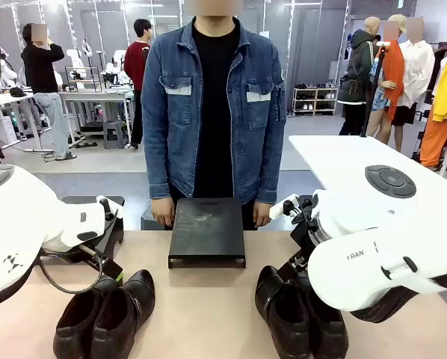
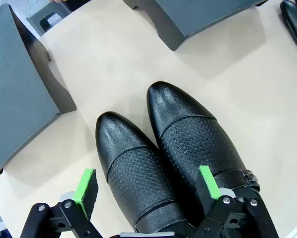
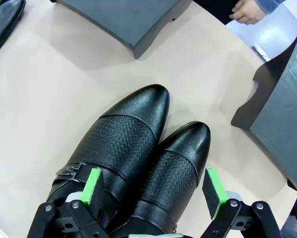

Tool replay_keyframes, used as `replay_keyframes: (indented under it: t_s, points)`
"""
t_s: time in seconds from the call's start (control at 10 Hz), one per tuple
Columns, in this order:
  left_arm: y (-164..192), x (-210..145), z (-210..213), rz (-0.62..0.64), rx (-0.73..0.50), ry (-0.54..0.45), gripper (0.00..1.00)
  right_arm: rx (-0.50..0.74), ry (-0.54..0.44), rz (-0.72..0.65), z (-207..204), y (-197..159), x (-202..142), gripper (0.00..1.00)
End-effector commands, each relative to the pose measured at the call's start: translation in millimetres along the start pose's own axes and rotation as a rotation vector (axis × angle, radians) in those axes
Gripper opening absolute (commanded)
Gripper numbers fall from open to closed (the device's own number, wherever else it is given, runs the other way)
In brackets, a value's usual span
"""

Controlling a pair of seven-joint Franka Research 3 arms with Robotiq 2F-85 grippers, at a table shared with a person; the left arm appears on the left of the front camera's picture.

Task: Place the shoes on the stand as instructed by the person.
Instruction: Pick up one pair of Shoes and place it on the Shoes Stand indicated by the person.

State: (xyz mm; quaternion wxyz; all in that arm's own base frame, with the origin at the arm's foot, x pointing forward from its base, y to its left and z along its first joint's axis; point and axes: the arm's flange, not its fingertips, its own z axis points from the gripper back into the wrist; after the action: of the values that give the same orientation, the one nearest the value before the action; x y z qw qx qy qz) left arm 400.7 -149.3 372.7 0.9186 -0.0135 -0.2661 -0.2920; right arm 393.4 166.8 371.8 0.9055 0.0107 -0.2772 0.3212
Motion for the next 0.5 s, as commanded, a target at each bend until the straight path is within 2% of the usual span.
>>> replay_keyframes:
  t_s: [0.0,0.4]
  points:
    - [-0.3,0.1,0.0,-0.001,0.0,0.0,1.0,0.0,0.0,0.0,0.0,0.0,0.0,1.0]
    - [-0.3,0.1,0.0,-0.001,0.0,0.0,1.0,0.0,0.0,0.0,0.0,0.0,0.0,1.0]
